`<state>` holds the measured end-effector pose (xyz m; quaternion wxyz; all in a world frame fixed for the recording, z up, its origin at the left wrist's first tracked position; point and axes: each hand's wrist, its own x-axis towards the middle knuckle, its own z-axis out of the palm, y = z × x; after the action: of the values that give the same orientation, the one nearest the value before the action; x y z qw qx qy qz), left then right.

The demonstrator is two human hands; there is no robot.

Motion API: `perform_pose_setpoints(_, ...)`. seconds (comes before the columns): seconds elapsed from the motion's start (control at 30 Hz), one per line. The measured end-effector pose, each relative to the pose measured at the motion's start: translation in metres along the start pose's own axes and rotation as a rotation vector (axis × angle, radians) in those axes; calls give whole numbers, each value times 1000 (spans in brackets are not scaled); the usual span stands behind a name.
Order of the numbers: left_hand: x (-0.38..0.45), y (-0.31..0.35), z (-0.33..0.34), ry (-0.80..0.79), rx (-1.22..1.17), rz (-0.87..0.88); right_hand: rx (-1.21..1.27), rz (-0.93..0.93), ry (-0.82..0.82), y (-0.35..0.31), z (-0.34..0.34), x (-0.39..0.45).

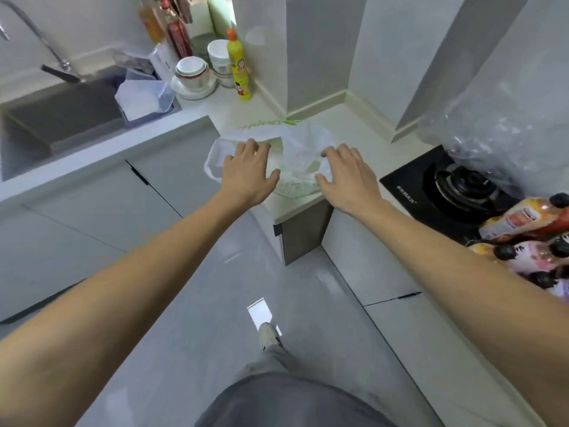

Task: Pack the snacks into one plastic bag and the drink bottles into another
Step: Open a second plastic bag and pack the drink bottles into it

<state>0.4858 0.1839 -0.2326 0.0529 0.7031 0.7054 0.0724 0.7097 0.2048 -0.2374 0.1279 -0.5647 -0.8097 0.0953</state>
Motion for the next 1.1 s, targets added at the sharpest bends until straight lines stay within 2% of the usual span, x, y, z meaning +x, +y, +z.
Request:
perform_pose_setpoints(0.27,64,-94,26,-124,-18,-198,52,62,-141,-10,71,84)
perform_pose_setpoints(0.53,107,-126,57,-275,-98,-421,130,48,-196,8,120,169)
perform_pose_setpoints(0.7,138,-147,86,-364,-249,-600,163,11,-253,28,134,211)
perform_pose_setpoints(0.8,157,-150,98,-380,-350,-599,211,-10,-209,42,137,227)
perform_pose_setpoints(0.9,170,-144,104,-318,-374,-564,247,-18,-186,55,141,236)
perform_pose_setpoints(1.1,195,-136,104,-248,-374,-370,234,21,-142,66,141,247)
